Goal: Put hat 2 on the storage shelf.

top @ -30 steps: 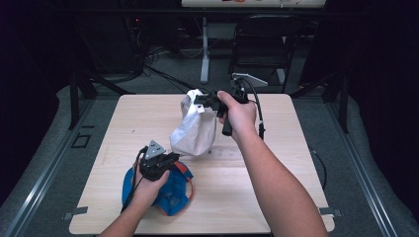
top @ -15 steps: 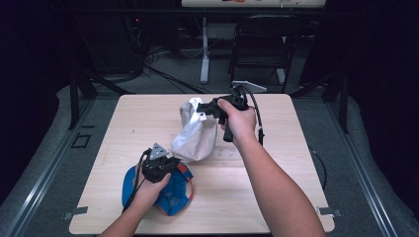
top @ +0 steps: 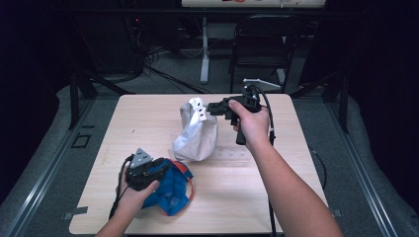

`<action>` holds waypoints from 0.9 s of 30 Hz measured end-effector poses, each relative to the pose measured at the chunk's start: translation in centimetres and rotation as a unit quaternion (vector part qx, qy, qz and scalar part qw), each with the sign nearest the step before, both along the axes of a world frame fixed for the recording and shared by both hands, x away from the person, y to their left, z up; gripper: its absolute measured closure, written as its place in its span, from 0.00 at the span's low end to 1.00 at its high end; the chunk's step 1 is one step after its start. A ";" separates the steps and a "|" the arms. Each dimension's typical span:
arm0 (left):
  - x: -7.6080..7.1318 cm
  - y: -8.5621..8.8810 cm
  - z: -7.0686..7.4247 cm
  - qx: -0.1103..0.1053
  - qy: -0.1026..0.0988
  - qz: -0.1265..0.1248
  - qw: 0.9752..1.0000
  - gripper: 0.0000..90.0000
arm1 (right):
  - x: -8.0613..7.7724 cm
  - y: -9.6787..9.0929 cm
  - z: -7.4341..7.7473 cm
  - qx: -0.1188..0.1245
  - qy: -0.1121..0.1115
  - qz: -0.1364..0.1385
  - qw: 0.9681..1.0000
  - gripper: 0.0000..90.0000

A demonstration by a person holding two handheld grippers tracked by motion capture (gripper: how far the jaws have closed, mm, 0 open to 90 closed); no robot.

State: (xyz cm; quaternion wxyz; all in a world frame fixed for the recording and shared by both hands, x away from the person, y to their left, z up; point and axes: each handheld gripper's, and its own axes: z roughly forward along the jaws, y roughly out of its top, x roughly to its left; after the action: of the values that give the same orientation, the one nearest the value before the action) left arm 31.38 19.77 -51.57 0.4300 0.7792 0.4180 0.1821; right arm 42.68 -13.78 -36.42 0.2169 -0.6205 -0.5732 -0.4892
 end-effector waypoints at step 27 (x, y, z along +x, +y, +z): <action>-1.7 8.6 -2.6 -0.003 0.027 0.096 0.995 0.63 | -6.3 -4.1 -5.2 -0.089 -0.051 0.024 0.994 0.72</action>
State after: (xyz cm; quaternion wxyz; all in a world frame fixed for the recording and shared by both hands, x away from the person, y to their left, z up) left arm 29.67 28.40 -54.21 0.4017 0.7388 0.5029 0.1996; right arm 36.36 -17.92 -41.67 0.1428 -0.5979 -0.6392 -0.4622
